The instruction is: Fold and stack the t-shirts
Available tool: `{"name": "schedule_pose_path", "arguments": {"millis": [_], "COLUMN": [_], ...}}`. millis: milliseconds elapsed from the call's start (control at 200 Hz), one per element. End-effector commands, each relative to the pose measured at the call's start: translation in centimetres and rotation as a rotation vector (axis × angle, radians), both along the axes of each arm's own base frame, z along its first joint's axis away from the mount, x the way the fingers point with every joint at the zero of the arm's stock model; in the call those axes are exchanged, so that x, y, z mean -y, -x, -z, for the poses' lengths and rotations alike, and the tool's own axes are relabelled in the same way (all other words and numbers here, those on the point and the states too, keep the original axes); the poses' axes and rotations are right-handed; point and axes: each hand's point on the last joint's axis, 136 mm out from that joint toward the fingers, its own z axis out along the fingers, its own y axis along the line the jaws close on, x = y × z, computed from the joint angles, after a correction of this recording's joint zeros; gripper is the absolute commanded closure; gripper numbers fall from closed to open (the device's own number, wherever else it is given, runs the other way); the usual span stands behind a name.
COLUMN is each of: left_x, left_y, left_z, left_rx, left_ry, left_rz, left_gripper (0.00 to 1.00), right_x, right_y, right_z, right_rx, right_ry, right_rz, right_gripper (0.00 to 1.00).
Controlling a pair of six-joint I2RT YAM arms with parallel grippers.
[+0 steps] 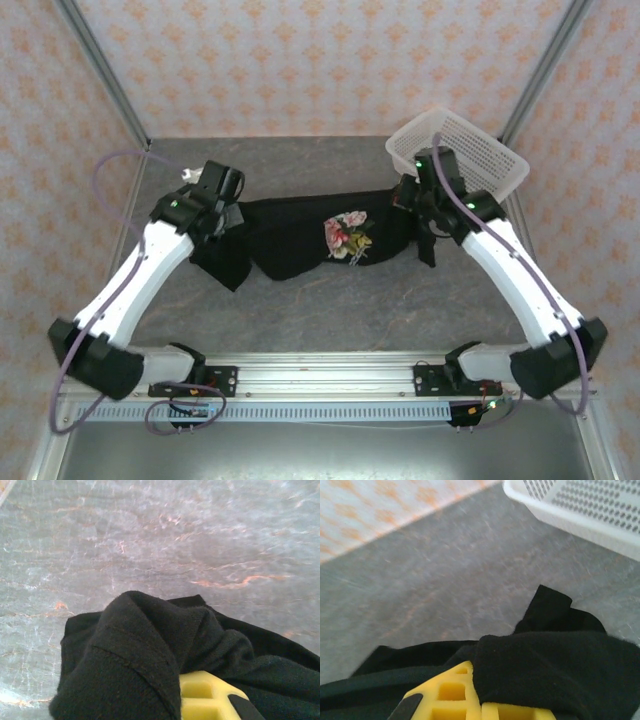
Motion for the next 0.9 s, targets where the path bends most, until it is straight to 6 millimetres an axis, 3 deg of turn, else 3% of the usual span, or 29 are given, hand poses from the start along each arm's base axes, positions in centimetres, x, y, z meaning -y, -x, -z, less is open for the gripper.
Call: {"name": "schedule_pose_path", "arguments": {"millis": [0,35,165,195,245,280,345,360,425,490,610,731,896], "left_x": [-2.6,-2.7,-2.0,-1.9,-2.0,-2.1,-2.0,-1.9,-1.7,-0.7,1.3,3.9,5.6], "left_y": [-4.7,-6.1,-10.9,-11.4,-11.7,-11.3,-10.1,-9.7,-6.9,-3.8,1.1,1.4,0.4], "left_z": [1.8,2.2,6.5,7.7,9.3,9.6,9.2,8.1,7.6,8.5,11.6,13.5,15.8], "left_rx": [-0.034,-0.046,-0.162,-0.203,-0.259,-0.274,-0.251,-0.221,-0.209,-0.222,-0.296,-0.295,-0.353], "left_ry": [-0.067,-0.064,-0.072,-0.089,-0.107,-0.119,-0.127,-0.121,-0.107,-0.026,0.126,0.269,0.257], "left_rz": [-0.094,-0.093,-0.050,-0.032,-0.028,-0.037,-0.033,-0.031,-0.012,-0.011,-0.002,-0.005,-0.007], "left_gripper": [1.00,1.00,0.97,0.88,0.58,0.49,0.41,0.40,0.39,0.39,0.39,0.39,0.39], "right_x": [1.8,1.9,1.9,1.9,2.0,2.2,2.4,2.6,3.2,3.9,4.6,5.1,5.9], "right_y": [-3.6,-4.6,-7.0,-7.1,-7.2,-7.0,-6.7,-6.6,-5.9,-4.9,-2.7,-0.4,2.1], "right_z": [4.7,6.5,13.3,14.5,16.1,16.6,16.3,16.2,15.0,13.7,12.1,11.8,11.7], "right_rx": [-0.056,-0.095,-0.278,-0.320,-0.370,-0.393,-0.397,-0.395,-0.381,-0.365,-0.354,-0.361,-0.356], "right_ry": [0.098,0.103,0.109,0.123,0.141,0.153,0.162,0.165,0.181,0.191,0.187,0.171,0.166], "right_rz": [0.129,0.149,0.198,0.207,0.216,0.222,0.228,0.231,0.245,0.256,0.252,0.243,0.242], "right_gripper": [1.00,1.00,1.00,1.00,1.00,0.97,0.85,0.81,0.61,0.48,0.41,0.40,0.39]}}
